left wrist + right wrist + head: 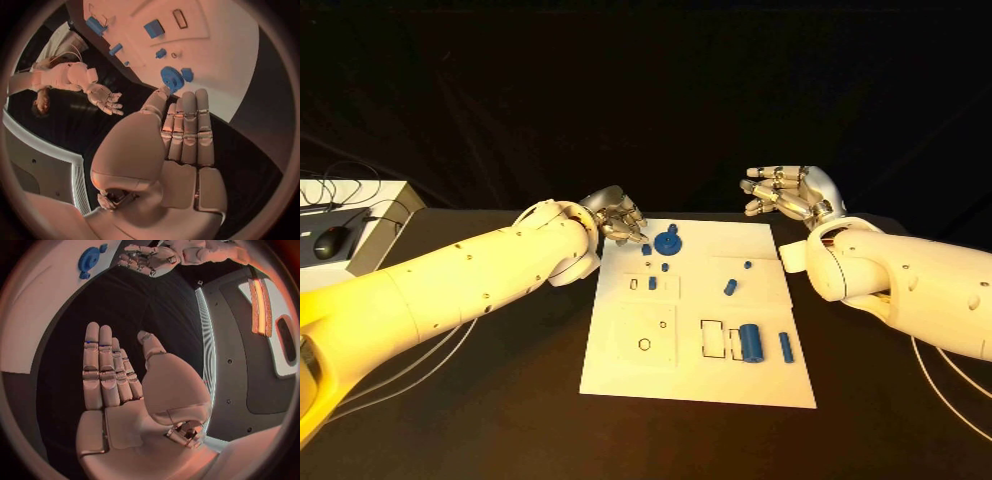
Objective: Assemble the parts on the task board
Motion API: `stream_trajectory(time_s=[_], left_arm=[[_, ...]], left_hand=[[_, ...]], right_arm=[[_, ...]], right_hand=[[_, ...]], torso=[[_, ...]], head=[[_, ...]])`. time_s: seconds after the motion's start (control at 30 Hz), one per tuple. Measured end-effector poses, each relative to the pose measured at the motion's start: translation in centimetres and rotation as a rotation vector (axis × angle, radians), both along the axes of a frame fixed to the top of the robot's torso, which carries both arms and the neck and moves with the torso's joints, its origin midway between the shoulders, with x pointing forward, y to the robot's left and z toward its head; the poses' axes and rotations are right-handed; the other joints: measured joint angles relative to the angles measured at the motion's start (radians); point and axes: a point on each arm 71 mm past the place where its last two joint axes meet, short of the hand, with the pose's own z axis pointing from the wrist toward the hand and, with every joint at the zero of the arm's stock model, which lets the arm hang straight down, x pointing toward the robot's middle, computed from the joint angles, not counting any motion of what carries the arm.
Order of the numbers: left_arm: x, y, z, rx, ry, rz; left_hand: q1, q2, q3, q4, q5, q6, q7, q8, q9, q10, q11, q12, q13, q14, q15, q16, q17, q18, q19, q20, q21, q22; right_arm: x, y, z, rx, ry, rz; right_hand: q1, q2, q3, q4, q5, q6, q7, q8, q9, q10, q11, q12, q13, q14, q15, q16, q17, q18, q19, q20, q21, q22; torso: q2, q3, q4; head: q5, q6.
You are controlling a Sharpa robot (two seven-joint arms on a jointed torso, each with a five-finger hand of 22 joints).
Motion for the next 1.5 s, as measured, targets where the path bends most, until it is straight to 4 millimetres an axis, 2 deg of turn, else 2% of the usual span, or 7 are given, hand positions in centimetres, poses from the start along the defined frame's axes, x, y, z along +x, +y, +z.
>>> stream_trajectory(time_s=[0.13, 0.53, 1.03, 1.17, 1.33, 1.5], left_arm=[[0.4, -0.4, -0.3, 0.04, -0.035, -0.008], [1.0, -1.1, -1.6, 0.12, -0.053, -0.01], [1.2, -1.4, -1.9, 0.158, -0.041, -0.013], [1.2, -1.6, -2.1, 0.169, -0.023, -0.017], [1.2, -1.7, -2.5, 0.181, 0.0, -0.019], [1.2, -1.9, -2.7, 0.186, 0.015, -0.022]], left_hand=[[0.011, 0.0, -0.018, 0.005, -0.006, 0.0, 0.0, 0.0, -0.025, -0.01, 0.002, 0.0, 0.0, -0.001, 0.002, 0.023, -0.018, 0.0, 0.004, 0.004, -0.007, -0.001], [0.015, 0.004, -0.04, 0.013, -0.01, 0.024, -0.009, 0.0, -0.027, -0.049, 0.003, 0.071, 0.002, -0.033, 0.005, 0.108, -0.044, 0.0, 0.011, 0.011, -0.012, 0.028], [0.018, 0.008, -0.04, 0.013, -0.01, 0.089, -0.017, 0.0, -0.027, -0.058, 0.004, 0.079, 0.001, -0.052, 0.01, 0.144, -0.066, 0.0, 0.007, 0.014, -0.012, 0.061], [0.01, 0.016, -0.04, 0.013, -0.01, 0.103, -0.02, 0.0, -0.028, -0.065, 0.004, 0.084, 0.001, -0.065, 0.011, 0.16, -0.072, 0.0, 0.003, 0.018, -0.012, 0.069], [0.005, 0.021, -0.05, 0.023, -0.01, 0.103, -0.02, 0.0, -0.029, -0.074, 0.006, 0.09, 0.001, -0.073, 0.016, 0.177, -0.082, 0.0, 0.0, 0.021, -0.024, 0.073], [-0.009, 0.021, -0.058, 0.046, -0.01, 0.073, -0.009, 0.0, -0.03, -0.085, 0.01, 0.105, 0.001, -0.084, 0.019, 0.19, -0.092, 0.0, -0.003, 0.025, -0.038, 0.073]], right_arm=[[0.0, 0.0, 0.0, 0.0, 0.001, 0.001], [0.0, 0.2, 0.0, 0.002, 0.002, 0.005], [0.0, 0.3, 0.0, 0.003, 0.002, 0.008], [0.0, 0.3, 0.0, 0.003, 0.003, 0.009], [0.0, 0.3, 0.0, 0.003, 0.003, 0.01], [-0.1, 0.4, 0.0, 0.004, 0.003, 0.011]], right_hand=[[0.0, 0.0, 0.0, 0.0, 0.0, 0.0, 0.0, 0.0, 0.0, 0.0, 0.0, 0.0, 0.0, 0.0, 0.0, 0.0, 0.0, 0.0, 0.0, 0.0, 0.0, 0.0], [0.0, 0.0, 0.0, 0.0, 0.0, 0.0, 0.0, 0.0, 0.0, 0.0, 0.0, 0.0, 0.0, 0.0, 0.0, 0.0, 0.0, 0.0, 0.0, 0.0, 0.0, 0.0], [0.0, 0.0, 0.0, 0.0, 0.0, 0.0, 0.0, 0.0, 0.0, 0.0, 0.0, 0.0, 0.0, 0.0, 0.0, 0.0, 0.0, 0.0, 0.0, 0.0, 0.0, 0.0], [0.0, 0.0, 0.0, 0.0, 0.0, 0.0, 0.0, 0.0, 0.0, 0.0, 0.0, 0.0, 0.0, 0.0, 0.0, 0.0, 0.0, 0.0, 0.0, 0.0, 0.0, 0.0], [0.0, 0.0, 0.0, 0.0, 0.0, 0.0, 0.0, 0.0, 0.0, 0.0, 0.0, 0.0, 0.0, 0.0, 0.0, 0.0, 0.0, 0.0, 0.0, 0.0, 0.0, 0.0], [0.0, 0.0, 0.007, -0.007, 0.005, 0.0, 0.0, 0.0, 0.0, 0.0, 0.0, -0.004, 0.0, 0.0, 0.0, 0.0, 0.0, 0.0, 0.0, 0.0, 0.004, 0.0]], torso=[[0.002, 0.0, -0.0008], [0.004, 0.0, -0.0019], [0.003, -0.0002, -0.0015], [0.002, -0.0002, -0.0012], [0.003, -0.0002, -0.0012], [0.003, -0.0002, -0.0017]], head=[[0.0, 0.002], [-0.004, 0.002], [-0.006, -0.003], [-0.007, -0.005], [-0.009, -0.007], [-0.01, -0.01]])
